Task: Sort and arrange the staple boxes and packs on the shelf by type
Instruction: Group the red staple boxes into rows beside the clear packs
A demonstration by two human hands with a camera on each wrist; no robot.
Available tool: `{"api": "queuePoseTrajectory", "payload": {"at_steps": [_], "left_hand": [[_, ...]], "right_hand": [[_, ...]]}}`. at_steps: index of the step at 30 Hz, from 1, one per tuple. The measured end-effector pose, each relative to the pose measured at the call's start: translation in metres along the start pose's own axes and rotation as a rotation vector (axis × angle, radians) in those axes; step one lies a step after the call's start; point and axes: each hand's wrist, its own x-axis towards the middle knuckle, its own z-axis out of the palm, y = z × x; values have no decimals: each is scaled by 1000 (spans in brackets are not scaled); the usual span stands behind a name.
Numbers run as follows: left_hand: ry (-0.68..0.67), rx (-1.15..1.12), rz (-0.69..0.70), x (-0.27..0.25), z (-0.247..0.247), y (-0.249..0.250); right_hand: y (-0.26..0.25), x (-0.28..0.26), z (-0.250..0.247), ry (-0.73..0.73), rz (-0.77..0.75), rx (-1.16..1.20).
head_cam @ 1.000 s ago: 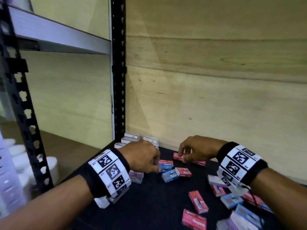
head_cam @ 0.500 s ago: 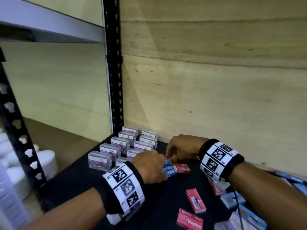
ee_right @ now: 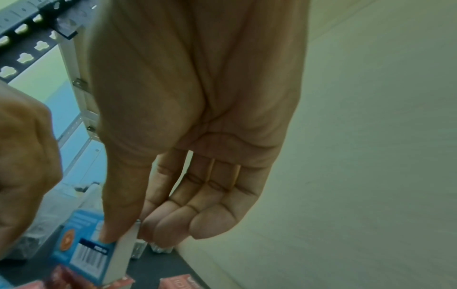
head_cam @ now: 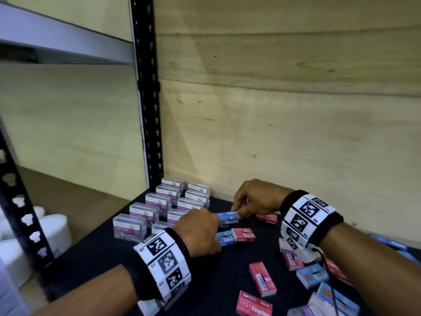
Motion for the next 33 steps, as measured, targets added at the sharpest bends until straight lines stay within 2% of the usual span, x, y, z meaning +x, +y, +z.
{"api": "queuePoseTrajectory", "payload": {"at_steps": [4,13,19,29,33], "left_hand": [[-5,-75,-30,-3,-3,-3],[27,-36,-37,-13,-8,-9],[110,-63,9,-3,-25,-1],[83,-114,285,53,-38,102],[21,-138,400,68,-34,152]], "right_hand": [[14,-16,-8,34,28,14],[44,-59,-15,88,126,-24],[75,-103,-22,91,242,-48],[142,-203,-27,132,481,-31],[167,-232,-21,144,559,-27]]}}
